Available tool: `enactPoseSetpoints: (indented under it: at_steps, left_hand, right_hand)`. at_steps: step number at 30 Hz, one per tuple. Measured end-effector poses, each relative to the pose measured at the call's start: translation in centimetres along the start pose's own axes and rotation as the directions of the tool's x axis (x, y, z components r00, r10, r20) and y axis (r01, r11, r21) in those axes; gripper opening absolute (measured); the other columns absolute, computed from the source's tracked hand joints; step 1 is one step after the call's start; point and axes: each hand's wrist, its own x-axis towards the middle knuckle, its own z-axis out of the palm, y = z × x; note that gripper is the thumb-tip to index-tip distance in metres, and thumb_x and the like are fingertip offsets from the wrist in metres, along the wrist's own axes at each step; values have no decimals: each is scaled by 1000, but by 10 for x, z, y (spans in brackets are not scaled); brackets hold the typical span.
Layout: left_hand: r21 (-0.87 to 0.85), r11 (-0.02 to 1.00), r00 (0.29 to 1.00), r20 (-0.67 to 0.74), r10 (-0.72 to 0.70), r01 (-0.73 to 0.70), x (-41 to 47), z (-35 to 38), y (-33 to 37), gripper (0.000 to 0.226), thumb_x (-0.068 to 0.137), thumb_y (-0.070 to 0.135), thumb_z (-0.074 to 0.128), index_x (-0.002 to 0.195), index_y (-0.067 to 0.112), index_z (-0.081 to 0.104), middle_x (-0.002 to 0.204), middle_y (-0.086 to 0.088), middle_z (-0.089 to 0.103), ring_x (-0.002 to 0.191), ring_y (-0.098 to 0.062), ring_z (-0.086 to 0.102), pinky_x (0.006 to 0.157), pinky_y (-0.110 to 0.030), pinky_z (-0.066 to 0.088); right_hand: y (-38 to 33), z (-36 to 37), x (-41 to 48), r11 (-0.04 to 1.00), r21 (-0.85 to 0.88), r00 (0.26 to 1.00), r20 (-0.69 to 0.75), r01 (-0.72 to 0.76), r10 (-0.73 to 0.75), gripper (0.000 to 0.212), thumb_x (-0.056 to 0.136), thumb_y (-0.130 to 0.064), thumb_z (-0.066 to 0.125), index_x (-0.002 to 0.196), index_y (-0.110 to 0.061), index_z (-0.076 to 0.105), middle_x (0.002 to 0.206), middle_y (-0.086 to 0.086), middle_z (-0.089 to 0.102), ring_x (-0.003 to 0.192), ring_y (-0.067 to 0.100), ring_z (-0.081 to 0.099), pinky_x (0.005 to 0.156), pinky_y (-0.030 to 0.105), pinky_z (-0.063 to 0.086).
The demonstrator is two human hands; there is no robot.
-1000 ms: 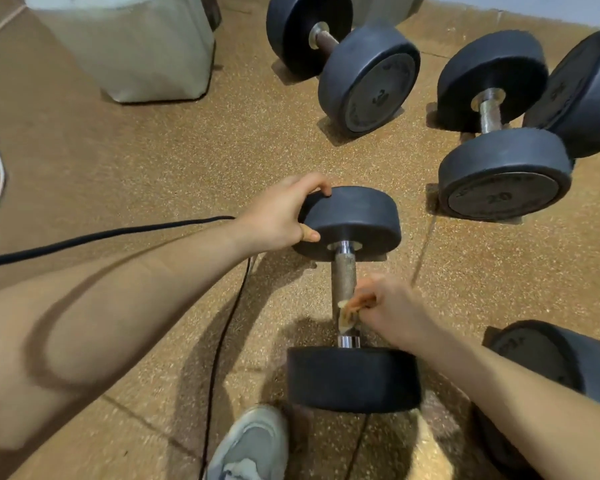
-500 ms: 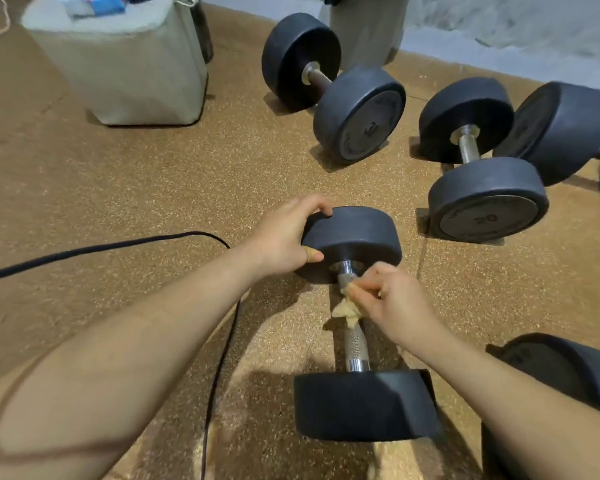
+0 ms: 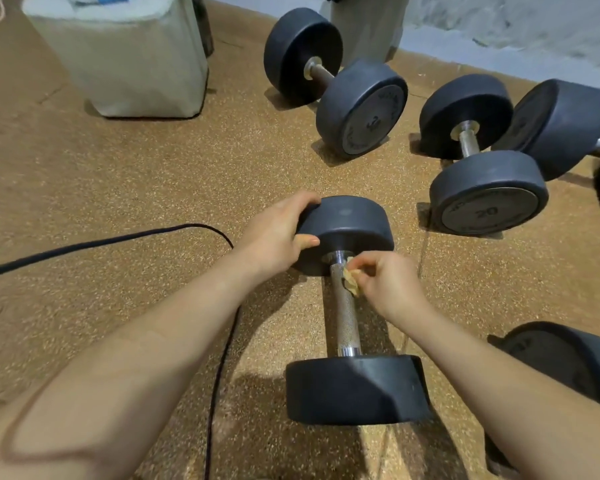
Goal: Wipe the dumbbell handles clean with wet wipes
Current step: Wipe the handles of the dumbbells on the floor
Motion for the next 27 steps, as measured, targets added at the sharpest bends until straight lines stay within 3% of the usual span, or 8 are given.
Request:
enactPoseSetpoints:
  at_steps: [6,9,12,15,18,21,24,27]
  left_hand:
    - [-63,996,997,51,-58,61,-5,-5,-18,75,86,13,71,148,34,35,149,4,41,136,-18,38,114,-32,27]
    - [-182,971,987,70,-142,153,-7,-6,-24,73,81,12,73,143,32,39,143,1,47,130,-22,45,112,-41,36]
    - [-120,985,992,23,-124,126,-5,-8,-23,67,82,33,73,140,24,43,139,-1,50,127,-19,46,104,-29,35]
    - [-21,998,996,-62,-58,57,-9,-12,-22,62,87,44,66,141,22,46,140,0,50,128,-17,45,99,-23,30]
    - [-127,986,990,-76,-117,106,-13,-13,-28,56,89,32,68,140,25,49,139,0,52,128,-18,47,105,-25,33]
    - [-230,956,979,-48,-196,180,-15,-13,-33,52,88,25,69,137,28,50,136,1,53,125,-20,50,108,-38,38]
    - [-207,966,982,-66,-174,157,-22,-14,-35,53,92,19,64,141,25,46,142,1,49,132,-18,43,112,-30,30]
    - [-76,993,989,-108,-102,94,-34,-12,-29,53,96,20,56,146,28,40,151,1,37,139,-18,33,118,-37,23]
  right_hand:
    - [5,-3,-33,999,-15,922,385,-32,35,14,81,-7,74,79,-21,77,73,-17,64,65,-3,56,65,14,45]
    - [-3,6,-18,992,121,992,126,-32,17,11,85,-12,72,85,-21,77,80,-15,65,63,-4,53,61,14,44]
    - [-20,20,1,990,140,998,-51,-13,21,13,90,-14,66,95,-17,78,95,-6,72,77,6,63,71,14,45]
    - [-19,26,-10,999,45,999,42,21,-23,16,88,-16,68,101,-18,77,102,-3,74,89,10,65,75,7,36]
    - [-10,21,-32,999,47,974,226,-27,16,11,86,-17,72,95,-19,78,97,-7,71,82,4,59,70,7,37]
    - [-18,27,-25,995,103,991,132,-3,-11,11,86,-17,71,93,-23,78,90,-13,65,81,3,58,71,9,39]
    - [-32,38,-10,992,88,996,16,91,-93,12,85,-14,72,92,-21,78,86,-14,58,83,9,58,72,11,38]
    - [-32,42,-24,987,-31,967,207,160,-150,9,83,-17,74,86,-25,78,78,-17,53,83,10,56,75,14,35]
